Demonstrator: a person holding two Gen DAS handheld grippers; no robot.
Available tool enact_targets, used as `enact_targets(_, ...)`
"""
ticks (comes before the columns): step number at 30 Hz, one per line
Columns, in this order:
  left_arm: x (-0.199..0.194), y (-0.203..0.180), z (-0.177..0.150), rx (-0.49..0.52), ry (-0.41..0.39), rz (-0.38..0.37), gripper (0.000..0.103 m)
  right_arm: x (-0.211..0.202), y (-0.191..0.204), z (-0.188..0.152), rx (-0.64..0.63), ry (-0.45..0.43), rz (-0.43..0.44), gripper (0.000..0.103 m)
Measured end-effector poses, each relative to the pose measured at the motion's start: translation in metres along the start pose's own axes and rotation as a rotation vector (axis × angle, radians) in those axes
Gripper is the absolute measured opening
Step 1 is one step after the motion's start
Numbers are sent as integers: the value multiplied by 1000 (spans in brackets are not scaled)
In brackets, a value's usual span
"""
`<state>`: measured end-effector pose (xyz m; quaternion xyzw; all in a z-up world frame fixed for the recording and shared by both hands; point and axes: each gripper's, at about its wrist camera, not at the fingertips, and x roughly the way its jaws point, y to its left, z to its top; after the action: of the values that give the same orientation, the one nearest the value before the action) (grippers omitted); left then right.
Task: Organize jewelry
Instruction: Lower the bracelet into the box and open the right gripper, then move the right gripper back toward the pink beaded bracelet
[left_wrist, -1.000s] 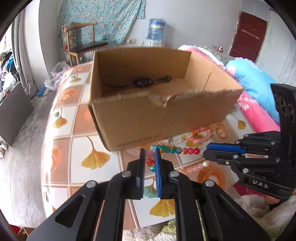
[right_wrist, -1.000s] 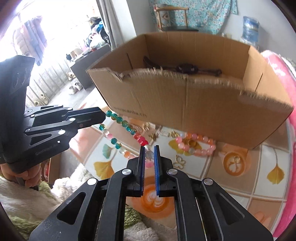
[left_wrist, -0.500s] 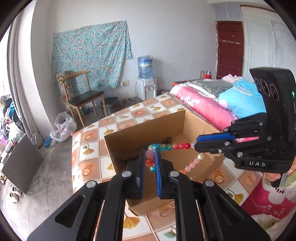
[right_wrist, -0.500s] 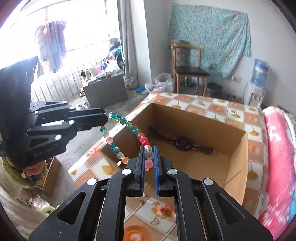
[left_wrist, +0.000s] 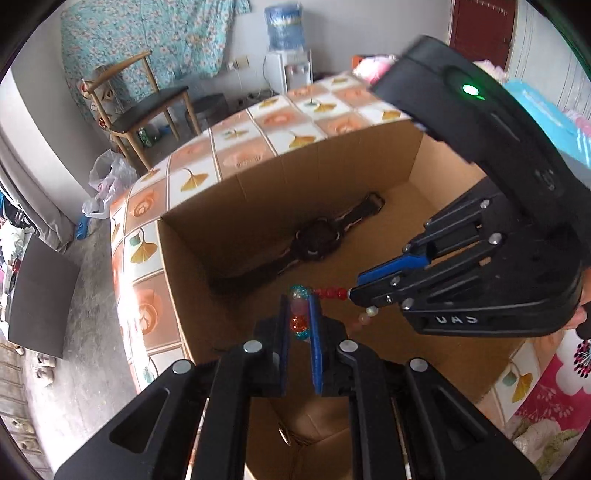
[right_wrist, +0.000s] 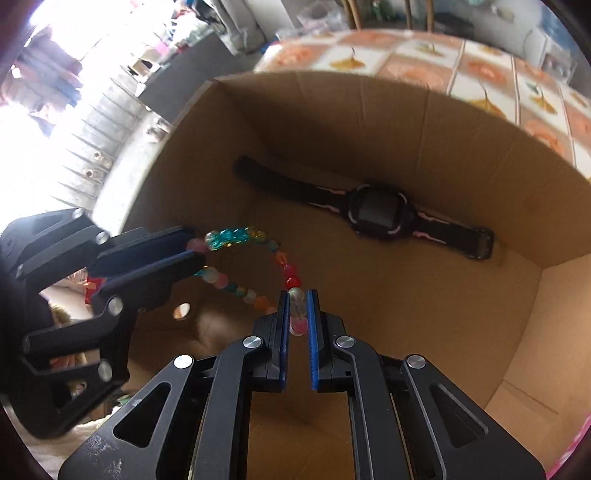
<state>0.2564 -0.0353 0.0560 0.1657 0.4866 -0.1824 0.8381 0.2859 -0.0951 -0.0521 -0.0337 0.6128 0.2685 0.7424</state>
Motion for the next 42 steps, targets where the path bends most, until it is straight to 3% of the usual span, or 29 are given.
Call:
enact_targets(6,14,-2,0,8,47,32,10,19,-15,6,77,57,35,17)
enact_targets(10,10,1,-5,0,41,31,13,8,-16,-1,91,16,36,18)
enact_targets(12,2,6,-8,-9,17,29,17,-7,-13,-5,81,-34,26,24)
enact_targets(16,-32,19,-18,-58,-83,-3,24,-46,-3,-19,45,-148,-4,29)
enact_targets(21,-91,34,-55,-124,-250,-11,47,-108,24,-65,-55,-329,-19,45)
enact_targets(27,-130,41,-115,-201,-373,-19,70,-145,28,-128,-37,-449,143,48)
enact_targets(31,-118,29,-138,-214,-355,-9,73,-144,18,-162,67,-496,152,48)
enact_targets(34,-85,18,-146,-215,-261,17,73,-128,2,-178,181,-478,184,49)
enact_targets(36,-61,12,-150,-214,-201,40,73,-114,-5,-181,239,-449,207,43)
enact_targets(42,-38,22,-152,-243,-188,67,74,-92,-29,-179,371,-408,179,34)
